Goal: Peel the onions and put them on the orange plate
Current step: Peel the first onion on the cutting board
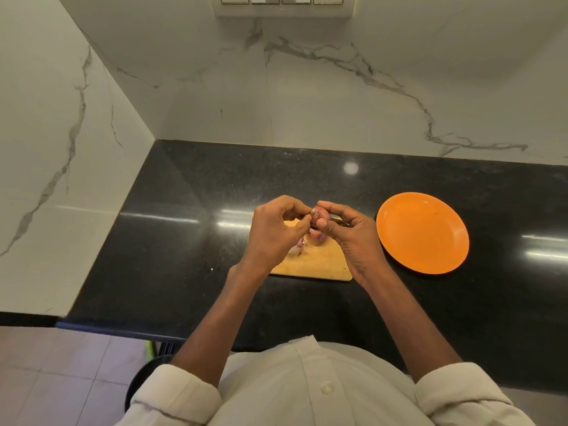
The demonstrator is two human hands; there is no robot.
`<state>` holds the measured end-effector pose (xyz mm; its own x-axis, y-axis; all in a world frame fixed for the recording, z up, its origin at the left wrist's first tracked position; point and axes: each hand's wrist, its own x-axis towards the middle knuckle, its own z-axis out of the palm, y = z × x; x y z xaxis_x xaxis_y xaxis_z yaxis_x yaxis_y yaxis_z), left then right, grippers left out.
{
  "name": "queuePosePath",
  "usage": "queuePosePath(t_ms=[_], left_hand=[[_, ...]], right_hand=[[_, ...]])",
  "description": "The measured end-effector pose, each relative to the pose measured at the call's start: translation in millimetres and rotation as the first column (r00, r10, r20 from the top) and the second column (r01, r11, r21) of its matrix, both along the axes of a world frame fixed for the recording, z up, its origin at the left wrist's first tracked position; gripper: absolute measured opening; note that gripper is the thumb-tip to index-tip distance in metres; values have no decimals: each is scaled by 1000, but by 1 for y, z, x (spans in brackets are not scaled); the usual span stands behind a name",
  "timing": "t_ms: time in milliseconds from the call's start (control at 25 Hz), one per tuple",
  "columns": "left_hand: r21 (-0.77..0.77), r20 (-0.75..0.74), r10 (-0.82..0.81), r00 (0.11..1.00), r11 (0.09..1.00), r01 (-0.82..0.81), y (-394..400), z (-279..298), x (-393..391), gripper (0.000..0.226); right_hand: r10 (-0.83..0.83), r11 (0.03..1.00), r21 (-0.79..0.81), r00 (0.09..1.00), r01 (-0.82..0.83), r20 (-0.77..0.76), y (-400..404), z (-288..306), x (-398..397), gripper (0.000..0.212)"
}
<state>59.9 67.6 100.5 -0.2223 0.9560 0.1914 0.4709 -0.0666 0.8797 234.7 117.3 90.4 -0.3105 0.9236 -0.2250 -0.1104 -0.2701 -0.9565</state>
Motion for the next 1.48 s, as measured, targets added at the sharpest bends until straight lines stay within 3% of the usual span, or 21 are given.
queuePosePath(t_ms=[520,840,1000,1200,1480], left_hand=[[71,-135,137,981,989,-128,2,18,19,14],[43,61,104,993,993,-106,6,11,16,6],[21,200,45,979,999,-50,5,6,11,18],[9,261,110,959,993,-116,7,2,12,6],[-109,385,151,910,987,-117,6,1,12,15]], right_hand=[[23,993,116,999,-19,-33,12,2,0,41],[26,999,33,995,-22,-101,12,3,2,44],[8,1000,6,994,-7,-106,13,3,3,47],[37,999,2,996,-37,-77,10,1,0,43],[80,997,7,997,-80,-20,5,1,-5,41]])
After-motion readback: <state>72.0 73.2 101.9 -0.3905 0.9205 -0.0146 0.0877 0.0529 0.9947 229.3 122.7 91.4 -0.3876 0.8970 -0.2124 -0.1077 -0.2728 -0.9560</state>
